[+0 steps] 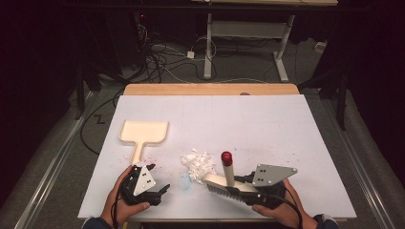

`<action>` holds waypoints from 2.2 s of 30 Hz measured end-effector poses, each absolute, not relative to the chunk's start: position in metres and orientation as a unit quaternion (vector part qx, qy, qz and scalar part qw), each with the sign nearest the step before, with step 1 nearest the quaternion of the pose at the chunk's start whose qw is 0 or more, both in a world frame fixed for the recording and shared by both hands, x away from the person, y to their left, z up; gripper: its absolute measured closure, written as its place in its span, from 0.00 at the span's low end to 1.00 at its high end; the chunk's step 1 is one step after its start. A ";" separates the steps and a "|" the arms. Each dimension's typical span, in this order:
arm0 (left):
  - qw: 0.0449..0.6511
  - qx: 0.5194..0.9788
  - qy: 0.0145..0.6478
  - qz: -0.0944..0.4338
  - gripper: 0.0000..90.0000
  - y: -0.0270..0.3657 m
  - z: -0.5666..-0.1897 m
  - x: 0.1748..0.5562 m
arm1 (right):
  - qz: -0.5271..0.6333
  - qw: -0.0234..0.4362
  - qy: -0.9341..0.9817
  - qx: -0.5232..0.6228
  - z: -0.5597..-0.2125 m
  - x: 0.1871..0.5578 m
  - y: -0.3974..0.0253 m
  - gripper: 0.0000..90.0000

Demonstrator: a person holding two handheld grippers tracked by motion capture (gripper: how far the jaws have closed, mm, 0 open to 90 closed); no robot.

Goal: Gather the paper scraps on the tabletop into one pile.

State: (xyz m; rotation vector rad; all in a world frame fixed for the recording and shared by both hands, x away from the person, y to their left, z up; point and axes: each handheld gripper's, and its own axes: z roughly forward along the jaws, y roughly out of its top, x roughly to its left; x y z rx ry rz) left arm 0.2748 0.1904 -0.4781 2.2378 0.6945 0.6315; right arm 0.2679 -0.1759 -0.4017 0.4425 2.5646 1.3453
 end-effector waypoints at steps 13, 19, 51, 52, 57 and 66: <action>0.347 0.867 0.265 0.240 0.20 0.190 -0.479 0.277 | 0.454 0.143 0.870 0.131 -0.413 0.299 -0.134 0.75; 0.348 0.865 0.266 0.244 0.20 0.191 -0.479 0.276 | 0.474 0.135 0.861 0.128 -0.398 0.295 -0.148 0.75; 0.345 0.863 0.273 0.247 0.20 0.193 -0.478 0.275 | 0.422 0.119 0.867 0.238 -0.386 0.281 -0.299 0.75; 0.344 0.863 0.273 0.247 0.20 0.193 -0.478 0.275 | 0.420 0.115 0.867 0.241 -0.387 0.283 -0.301 0.75; 0.344 0.865 0.271 0.245 0.20 0.192 -0.478 0.276 | 0.421 0.066 0.871 0.245 -0.394 0.298 -0.307 0.75; 0.342 0.867 0.270 0.241 0.20 0.190 -0.479 0.277 | 0.380 0.064 0.884 0.263 -0.399 0.347 -0.309 0.70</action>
